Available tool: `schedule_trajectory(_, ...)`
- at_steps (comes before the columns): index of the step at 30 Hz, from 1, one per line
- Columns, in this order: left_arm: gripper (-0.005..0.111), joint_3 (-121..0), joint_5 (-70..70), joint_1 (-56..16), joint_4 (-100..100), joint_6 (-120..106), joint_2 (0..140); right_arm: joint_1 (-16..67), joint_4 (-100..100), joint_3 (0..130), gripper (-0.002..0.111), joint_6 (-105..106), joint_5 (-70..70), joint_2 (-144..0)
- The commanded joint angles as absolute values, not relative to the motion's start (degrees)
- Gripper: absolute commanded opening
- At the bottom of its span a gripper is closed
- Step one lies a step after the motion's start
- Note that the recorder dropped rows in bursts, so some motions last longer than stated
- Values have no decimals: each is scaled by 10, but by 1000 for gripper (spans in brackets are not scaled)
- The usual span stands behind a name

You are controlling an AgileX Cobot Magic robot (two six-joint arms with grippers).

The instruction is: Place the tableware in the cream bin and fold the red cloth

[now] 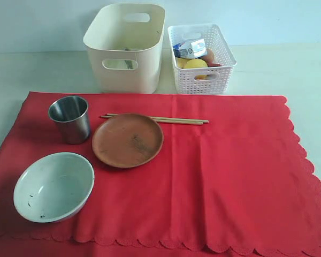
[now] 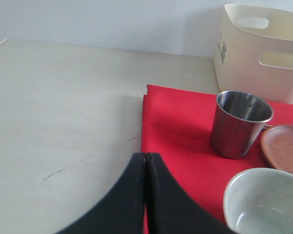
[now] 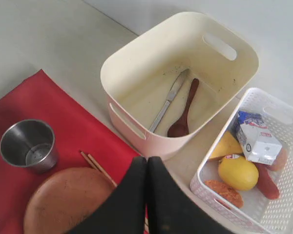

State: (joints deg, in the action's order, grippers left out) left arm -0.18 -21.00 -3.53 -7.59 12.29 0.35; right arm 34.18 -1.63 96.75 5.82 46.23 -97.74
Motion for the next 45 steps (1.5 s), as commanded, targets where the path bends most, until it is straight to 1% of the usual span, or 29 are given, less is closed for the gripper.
schedule_trajectory(1,0,0,-205,-34,-73,123,0,340,-10,970,0,55,503,-939)
schedule_trajectory(26,0,0,-205,-34,-73,123,0,340,-14,955,0,55,598,-711)
schedule_trajectory(32,0,0,-205,-34,-73,123,0,340,-14,877,0,55,593,-615)
schedule_trajectory(45,0,0,-205,-34,-73,123,0,340,-13,671,0,55,525,-368)
